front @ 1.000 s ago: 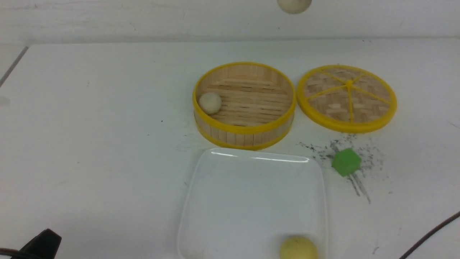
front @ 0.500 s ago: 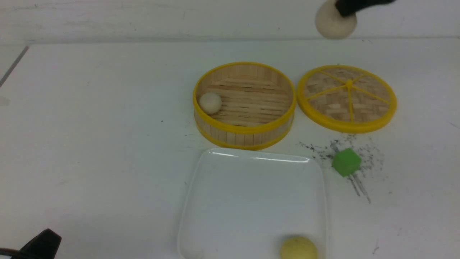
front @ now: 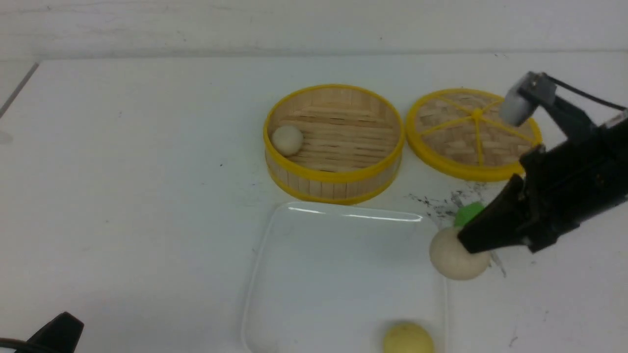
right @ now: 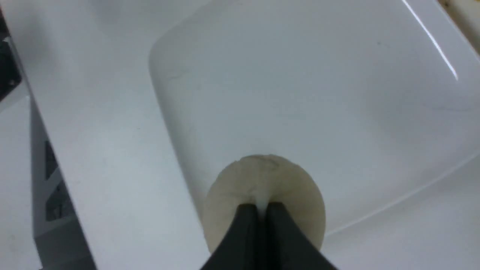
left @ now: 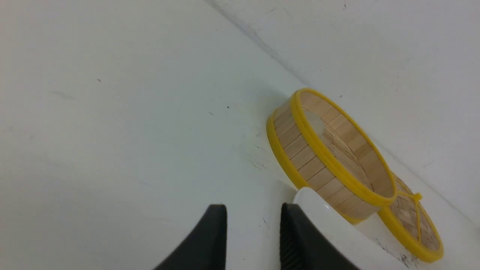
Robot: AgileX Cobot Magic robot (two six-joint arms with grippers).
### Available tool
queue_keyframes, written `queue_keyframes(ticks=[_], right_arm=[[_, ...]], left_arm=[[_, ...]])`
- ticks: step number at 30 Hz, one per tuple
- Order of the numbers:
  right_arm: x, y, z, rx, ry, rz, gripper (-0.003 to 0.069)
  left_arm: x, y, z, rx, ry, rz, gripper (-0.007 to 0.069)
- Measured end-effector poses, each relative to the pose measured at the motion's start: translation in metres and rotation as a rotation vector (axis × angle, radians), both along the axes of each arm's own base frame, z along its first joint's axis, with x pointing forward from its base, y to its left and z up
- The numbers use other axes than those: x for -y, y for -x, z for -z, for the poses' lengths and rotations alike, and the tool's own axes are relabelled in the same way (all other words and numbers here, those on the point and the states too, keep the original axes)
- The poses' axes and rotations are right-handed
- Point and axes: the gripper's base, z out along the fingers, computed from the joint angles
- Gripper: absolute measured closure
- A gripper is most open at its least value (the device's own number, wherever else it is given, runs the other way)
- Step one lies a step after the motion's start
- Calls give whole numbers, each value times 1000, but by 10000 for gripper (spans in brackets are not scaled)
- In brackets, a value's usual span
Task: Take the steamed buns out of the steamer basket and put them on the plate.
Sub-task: Use the right arm to put the steamed stuffed bun into the plate
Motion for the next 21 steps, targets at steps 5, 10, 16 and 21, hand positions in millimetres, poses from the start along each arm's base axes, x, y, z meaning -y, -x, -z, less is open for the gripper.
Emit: queue_keyframes(ticks=[5,10,16,21], right_arm=[[-3,-15,26,6,2,2,637],[-8,-30,51,-21,-11,-10,636],[-11,-44,83,-67,1,-12,637],[-12,-49,97,-92,11,-14,637]], left_arm=[[0,0,0,0,0,0,388],[0,0,0,0,0,0,388],[0,0,0,0,0,0,388],[0,0,0,0,0,0,388]])
